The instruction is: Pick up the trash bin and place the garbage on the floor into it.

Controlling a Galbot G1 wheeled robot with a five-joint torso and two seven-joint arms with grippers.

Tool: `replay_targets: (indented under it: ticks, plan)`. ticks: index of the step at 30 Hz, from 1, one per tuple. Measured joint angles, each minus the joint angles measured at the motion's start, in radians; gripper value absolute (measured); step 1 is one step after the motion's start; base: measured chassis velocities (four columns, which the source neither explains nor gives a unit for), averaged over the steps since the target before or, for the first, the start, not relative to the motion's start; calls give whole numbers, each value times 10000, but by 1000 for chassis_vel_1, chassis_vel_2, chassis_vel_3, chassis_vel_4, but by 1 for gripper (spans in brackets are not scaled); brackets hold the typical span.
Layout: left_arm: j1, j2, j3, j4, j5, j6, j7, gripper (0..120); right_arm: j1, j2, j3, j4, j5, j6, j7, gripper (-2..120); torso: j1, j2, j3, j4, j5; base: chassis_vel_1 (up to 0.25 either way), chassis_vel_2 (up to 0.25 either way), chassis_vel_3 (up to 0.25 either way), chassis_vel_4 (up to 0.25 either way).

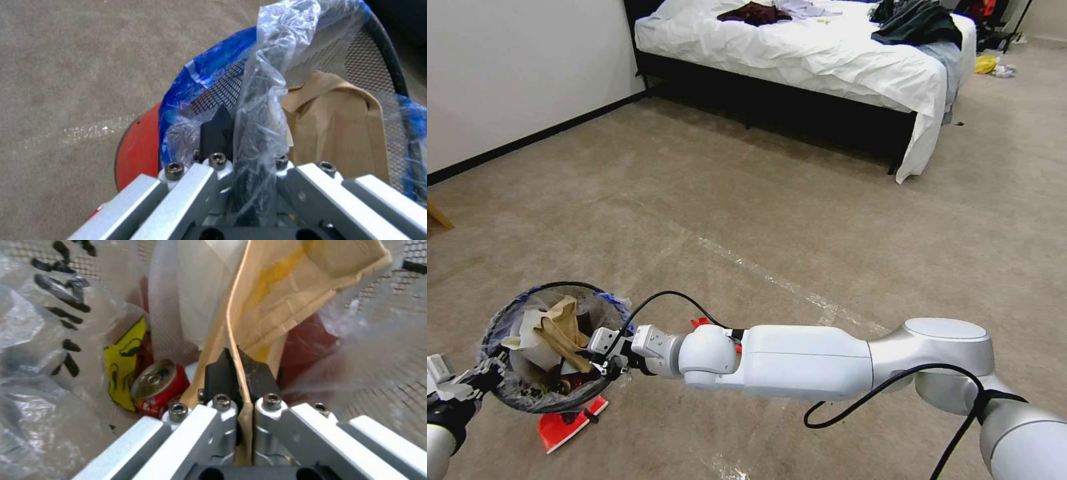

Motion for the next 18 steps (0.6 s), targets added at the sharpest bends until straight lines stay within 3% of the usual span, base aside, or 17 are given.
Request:
replay_targets:
  ticks: [18]
  plan:
    - [-31,21,68,101,78,-42,58,1,3,104,228,-137,201,-482,557,2,0,0,0,0,1,0,0,0,0]
